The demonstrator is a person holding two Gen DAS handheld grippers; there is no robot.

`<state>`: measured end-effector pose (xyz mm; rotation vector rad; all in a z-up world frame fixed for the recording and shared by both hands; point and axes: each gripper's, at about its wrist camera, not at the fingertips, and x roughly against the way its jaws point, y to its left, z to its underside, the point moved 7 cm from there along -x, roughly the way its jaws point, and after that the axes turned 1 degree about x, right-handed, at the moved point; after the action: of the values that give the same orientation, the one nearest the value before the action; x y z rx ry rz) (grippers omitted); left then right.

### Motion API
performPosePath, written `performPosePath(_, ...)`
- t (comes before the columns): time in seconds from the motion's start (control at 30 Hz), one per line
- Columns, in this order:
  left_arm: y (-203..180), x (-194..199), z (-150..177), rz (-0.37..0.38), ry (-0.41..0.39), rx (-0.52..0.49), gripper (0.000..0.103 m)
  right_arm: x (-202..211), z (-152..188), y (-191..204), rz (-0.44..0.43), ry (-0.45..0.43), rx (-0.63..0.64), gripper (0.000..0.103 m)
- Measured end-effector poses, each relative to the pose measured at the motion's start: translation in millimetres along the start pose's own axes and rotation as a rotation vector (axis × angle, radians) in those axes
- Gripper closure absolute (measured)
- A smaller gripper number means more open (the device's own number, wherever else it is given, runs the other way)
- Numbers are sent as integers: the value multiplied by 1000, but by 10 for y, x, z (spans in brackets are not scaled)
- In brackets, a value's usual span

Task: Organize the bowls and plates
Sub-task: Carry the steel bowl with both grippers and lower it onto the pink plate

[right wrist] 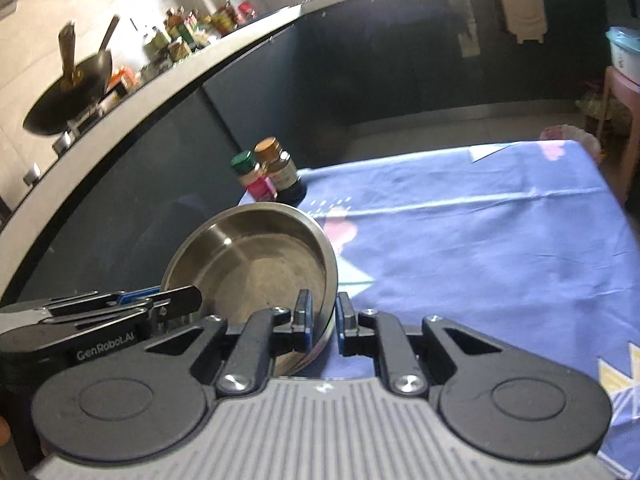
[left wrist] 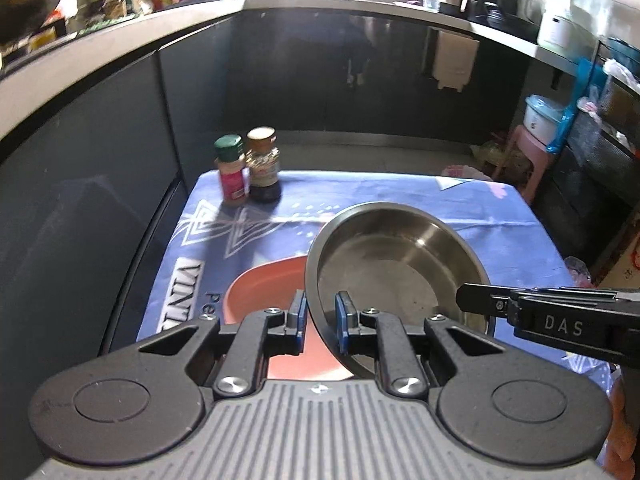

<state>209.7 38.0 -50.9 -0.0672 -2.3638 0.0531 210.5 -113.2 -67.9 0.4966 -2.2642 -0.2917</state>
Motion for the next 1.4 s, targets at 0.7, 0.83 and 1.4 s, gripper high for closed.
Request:
performPosePath(0.7, 579, -694, 285, -6, 119, 52, 87, -801, 149, 210, 44, 138, 67, 63)
performPosePath(0.83, 607, -821, 308, -4, 137, 59, 87, -921, 173, 170, 55, 163, 57, 63)
performPosePath(1.4, 739, -817, 293, 54, 120, 135, 77, -1083, 215, 153, 66, 196, 56, 63)
